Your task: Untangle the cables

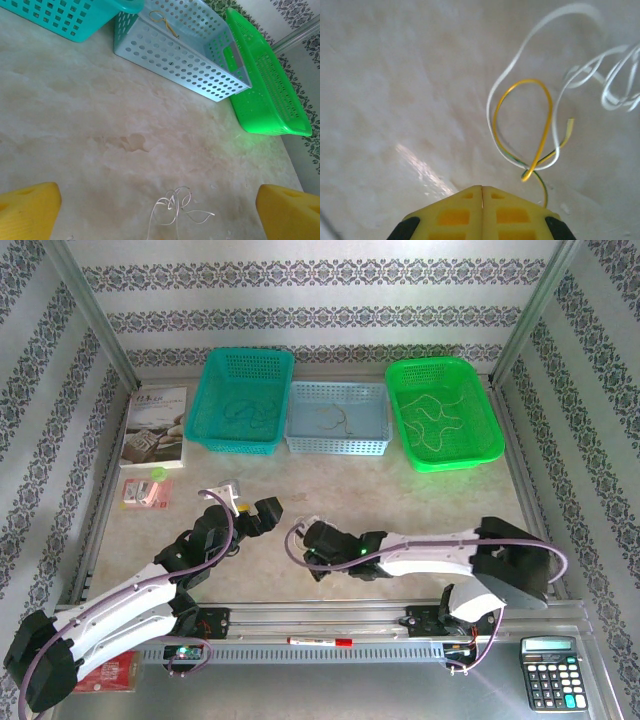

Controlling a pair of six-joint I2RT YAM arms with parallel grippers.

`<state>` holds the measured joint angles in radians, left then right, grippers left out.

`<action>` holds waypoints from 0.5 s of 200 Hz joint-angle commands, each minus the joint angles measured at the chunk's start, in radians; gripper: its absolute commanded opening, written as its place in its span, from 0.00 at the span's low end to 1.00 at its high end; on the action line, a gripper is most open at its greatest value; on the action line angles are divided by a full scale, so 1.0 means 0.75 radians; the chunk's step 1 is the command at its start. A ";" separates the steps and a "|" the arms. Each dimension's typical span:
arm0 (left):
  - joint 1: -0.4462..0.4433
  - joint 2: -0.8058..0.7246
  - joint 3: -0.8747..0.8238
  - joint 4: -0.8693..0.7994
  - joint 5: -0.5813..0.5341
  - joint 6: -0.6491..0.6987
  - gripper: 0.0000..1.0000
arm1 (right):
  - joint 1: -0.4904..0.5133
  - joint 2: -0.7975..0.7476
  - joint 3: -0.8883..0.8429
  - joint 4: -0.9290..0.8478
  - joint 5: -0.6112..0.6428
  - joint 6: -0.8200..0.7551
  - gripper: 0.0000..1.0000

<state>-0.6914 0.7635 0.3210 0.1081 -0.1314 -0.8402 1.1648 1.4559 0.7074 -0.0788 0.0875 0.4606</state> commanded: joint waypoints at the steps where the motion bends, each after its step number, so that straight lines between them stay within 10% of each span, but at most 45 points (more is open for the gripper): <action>1: 0.026 -0.016 0.013 -0.008 0.021 -0.002 1.00 | -0.052 -0.123 -0.002 0.027 -0.138 0.015 0.00; 100: 0.028 0.022 -0.017 0.189 0.315 0.305 1.00 | -0.385 -0.424 -0.033 0.228 -0.512 0.228 0.00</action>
<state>-0.6842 0.7662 0.3202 0.1547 -0.0025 -0.7105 0.9180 1.1648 0.6975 0.0231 -0.1944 0.5701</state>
